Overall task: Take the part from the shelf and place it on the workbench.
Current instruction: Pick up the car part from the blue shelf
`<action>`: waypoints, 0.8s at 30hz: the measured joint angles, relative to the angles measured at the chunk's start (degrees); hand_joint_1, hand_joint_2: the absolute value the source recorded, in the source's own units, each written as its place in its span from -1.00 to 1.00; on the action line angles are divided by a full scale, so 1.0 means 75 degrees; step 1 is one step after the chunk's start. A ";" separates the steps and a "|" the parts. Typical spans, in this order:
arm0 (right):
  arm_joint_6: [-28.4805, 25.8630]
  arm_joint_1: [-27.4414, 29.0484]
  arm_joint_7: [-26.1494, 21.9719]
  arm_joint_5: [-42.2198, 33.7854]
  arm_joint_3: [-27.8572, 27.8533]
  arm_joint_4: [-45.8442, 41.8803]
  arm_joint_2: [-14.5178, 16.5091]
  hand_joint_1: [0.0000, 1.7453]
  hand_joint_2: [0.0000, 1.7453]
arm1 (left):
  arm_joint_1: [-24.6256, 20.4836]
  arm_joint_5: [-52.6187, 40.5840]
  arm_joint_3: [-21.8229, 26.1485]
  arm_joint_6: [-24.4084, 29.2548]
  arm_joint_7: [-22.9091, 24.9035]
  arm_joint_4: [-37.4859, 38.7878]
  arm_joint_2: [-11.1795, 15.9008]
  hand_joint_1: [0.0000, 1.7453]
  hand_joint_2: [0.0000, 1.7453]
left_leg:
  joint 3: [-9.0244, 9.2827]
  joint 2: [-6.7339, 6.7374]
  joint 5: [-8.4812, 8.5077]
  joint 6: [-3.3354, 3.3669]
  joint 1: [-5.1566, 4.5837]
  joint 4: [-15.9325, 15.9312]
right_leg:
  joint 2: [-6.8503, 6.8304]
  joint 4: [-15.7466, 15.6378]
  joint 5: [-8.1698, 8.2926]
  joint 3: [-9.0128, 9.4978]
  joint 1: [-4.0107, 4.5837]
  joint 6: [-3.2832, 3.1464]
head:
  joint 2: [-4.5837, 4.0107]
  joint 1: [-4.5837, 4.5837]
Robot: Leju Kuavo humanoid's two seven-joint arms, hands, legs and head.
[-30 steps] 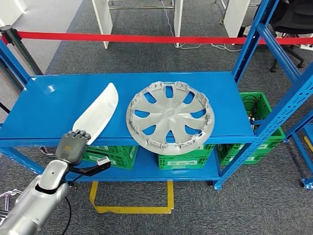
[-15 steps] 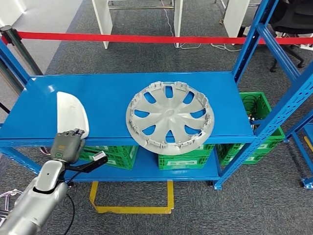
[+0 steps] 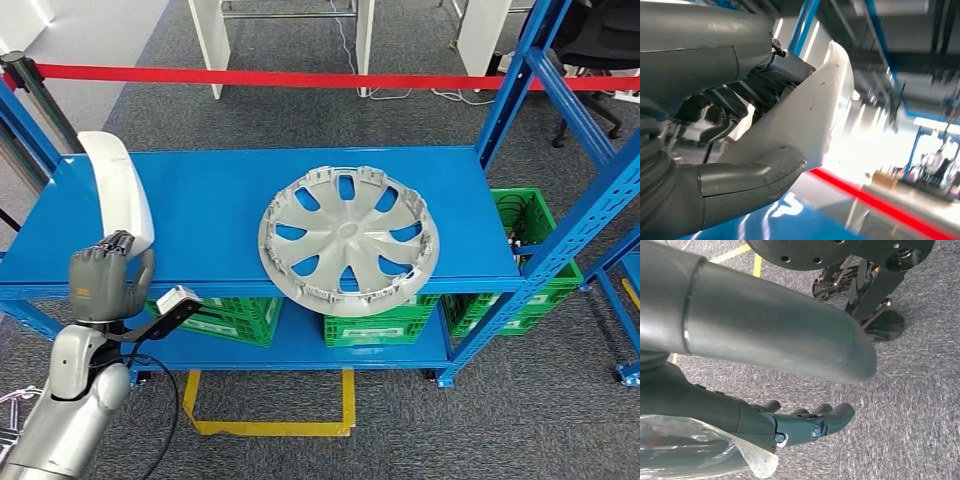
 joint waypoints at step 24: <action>-0.0146 -0.0004 -0.0039 -0.0074 0.0000 0.0137 0.0002 -1.00 -1.00 | 0.0311 -0.0426 -0.0129 0.0213 -0.0137 -0.1853 -0.0041 1.00 1.00 | 0.0000 0.0000 0.0000 0.0000 0.0001 -0.0001 | 0.0000 0.0000 0.0000 0.0001 0.0001 0.0000 | 0.0000 -0.0001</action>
